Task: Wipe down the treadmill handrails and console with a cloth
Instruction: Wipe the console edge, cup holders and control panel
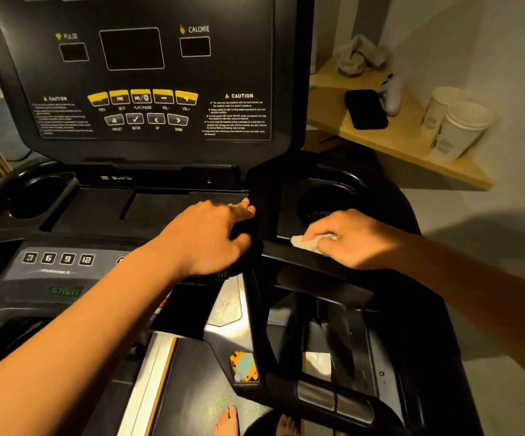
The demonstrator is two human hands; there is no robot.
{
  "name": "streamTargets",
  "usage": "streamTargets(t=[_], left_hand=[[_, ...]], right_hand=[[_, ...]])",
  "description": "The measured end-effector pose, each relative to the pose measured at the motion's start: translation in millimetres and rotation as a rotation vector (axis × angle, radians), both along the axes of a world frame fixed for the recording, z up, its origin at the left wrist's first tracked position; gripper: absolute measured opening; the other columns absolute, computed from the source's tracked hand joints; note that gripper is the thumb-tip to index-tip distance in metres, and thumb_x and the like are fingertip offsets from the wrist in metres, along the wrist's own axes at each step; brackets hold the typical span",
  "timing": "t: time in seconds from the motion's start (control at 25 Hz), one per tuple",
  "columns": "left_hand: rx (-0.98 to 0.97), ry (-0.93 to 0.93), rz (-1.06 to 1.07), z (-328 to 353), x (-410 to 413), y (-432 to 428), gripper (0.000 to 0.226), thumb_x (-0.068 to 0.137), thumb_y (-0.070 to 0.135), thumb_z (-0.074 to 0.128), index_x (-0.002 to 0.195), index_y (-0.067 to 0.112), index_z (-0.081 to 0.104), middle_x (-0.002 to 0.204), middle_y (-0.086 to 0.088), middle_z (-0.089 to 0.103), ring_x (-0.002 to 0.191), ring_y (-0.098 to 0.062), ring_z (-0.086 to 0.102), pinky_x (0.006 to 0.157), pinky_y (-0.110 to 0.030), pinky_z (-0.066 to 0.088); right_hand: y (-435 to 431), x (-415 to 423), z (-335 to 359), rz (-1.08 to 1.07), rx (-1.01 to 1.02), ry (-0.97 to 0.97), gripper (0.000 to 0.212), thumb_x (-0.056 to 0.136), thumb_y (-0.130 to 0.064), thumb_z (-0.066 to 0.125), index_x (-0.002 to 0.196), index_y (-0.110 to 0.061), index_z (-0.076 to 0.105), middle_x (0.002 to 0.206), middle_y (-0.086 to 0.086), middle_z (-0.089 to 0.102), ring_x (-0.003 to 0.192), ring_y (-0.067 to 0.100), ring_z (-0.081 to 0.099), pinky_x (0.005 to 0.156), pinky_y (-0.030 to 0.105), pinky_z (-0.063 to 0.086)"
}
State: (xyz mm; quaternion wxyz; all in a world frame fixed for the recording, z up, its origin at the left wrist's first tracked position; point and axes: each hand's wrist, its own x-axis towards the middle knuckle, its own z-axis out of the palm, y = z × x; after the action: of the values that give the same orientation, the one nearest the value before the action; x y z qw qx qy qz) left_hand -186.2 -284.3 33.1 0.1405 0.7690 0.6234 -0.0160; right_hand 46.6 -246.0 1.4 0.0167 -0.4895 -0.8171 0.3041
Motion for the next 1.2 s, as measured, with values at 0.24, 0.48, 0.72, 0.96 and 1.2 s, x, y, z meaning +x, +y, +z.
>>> streamTargets(t=[0.24,0.48,0.72,0.96,1.2], left_hand=[[-0.055,0.046,-0.024,14,7,8,0.069,0.073,0.035,0.023,0.135,0.033,0.053,0.152,0.007,0.039,0.132,-0.028,0.046,0.107,-0.038,0.039],[0.068,0.364,-0.092,16,28,8,0.04,0.086,0.037,0.041,0.114,0.018,0.063,0.133,-0.006,0.057,0.117,-0.034,0.054,0.097,-0.042,0.043],[0.114,0.22,-0.336,-29,93,-16,0.046,0.092,0.049,0.04,0.123,0.019,0.055,0.129,-0.005,0.055,0.118,-0.029,0.051,0.101,-0.043,0.037],[-0.006,0.192,-0.32,-38,106,-5,0.052,0.095,0.053,0.031,0.131,0.022,0.053,0.137,-0.005,0.054,0.126,-0.029,0.049,0.11,-0.047,0.031],[-0.092,0.209,-0.359,-33,105,-2,0.053,0.099,0.052,0.028,0.145,0.026,0.037,0.153,-0.007,0.036,0.137,-0.029,0.038,0.118,-0.054,0.012]], right_hand=[[-39,-71,-19,-0.131,0.309,0.264,0.033,0.093,-0.01,0.044,0.12,-0.013,0.063,0.123,0.011,0.053,0.113,0.027,0.05,0.101,0.029,0.036],[-84,37,-34,-0.092,0.577,0.063,0.027,0.087,-0.021,0.049,0.101,-0.017,0.073,0.109,0.011,0.066,0.094,0.027,0.06,0.079,0.039,0.053],[-63,118,-48,-0.32,0.596,-0.038,0.036,0.09,-0.027,0.044,0.102,-0.01,0.073,0.096,0.018,0.064,0.084,0.038,0.062,0.077,0.028,0.039],[22,58,-33,-0.16,0.611,-0.312,0.029,0.093,-0.017,0.049,0.11,-0.013,0.072,0.122,0.016,0.054,0.105,0.036,0.048,0.09,0.035,0.041],[-18,73,-10,0.128,0.409,-0.139,0.02,0.084,-0.012,0.063,0.09,-0.022,0.078,0.099,0.005,0.069,0.09,0.023,0.061,0.076,0.034,0.052]])
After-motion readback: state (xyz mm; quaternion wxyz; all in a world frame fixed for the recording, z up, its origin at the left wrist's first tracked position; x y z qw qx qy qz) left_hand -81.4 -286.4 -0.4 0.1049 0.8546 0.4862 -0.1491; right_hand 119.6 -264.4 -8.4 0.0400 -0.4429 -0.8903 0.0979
